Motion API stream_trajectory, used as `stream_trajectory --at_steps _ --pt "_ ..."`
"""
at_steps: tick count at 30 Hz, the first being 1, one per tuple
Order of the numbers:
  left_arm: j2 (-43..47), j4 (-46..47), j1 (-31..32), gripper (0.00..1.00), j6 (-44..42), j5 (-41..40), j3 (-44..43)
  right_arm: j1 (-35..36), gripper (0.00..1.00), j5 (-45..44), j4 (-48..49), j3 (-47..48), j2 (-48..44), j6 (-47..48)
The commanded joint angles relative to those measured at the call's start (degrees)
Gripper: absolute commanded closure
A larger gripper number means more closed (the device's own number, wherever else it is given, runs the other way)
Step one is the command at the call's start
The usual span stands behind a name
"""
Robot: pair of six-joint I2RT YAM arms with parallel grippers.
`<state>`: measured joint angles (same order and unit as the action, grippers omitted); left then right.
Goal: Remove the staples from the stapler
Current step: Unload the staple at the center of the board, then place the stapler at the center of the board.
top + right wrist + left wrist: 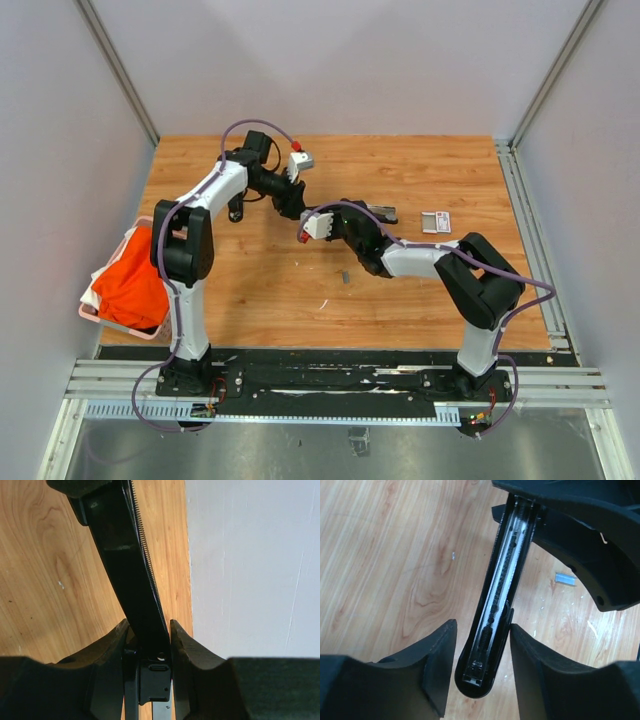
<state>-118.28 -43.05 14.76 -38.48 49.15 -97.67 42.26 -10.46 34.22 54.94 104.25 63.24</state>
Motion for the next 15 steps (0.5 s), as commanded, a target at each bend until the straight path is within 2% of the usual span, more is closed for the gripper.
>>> stream_trajectory --at_steps 1,7,12,15 --pt "-0.87 -0.75 0.24 0.55 -0.37 1.92 -1.91 0.76 0.99 -0.29 6.67 0.41 -0.99 -0.19" --pt "-1.92 -1.16 0.35 0.83 -0.50 1.77 -2.17 0.88 1.00 -1.44 8.88 0.55 0.94 -0.37" --pt "-2.69 -1.26 0.44 0.99 -0.44 1.31 -2.43 1.30 0.94 -2.72 11.27 0.21 2.60 -0.45" --pt "-3.00 -1.25 0.53 1.00 -0.45 0.52 -2.52 1.48 0.88 -3.43 11.58 0.43 3.74 -0.68"
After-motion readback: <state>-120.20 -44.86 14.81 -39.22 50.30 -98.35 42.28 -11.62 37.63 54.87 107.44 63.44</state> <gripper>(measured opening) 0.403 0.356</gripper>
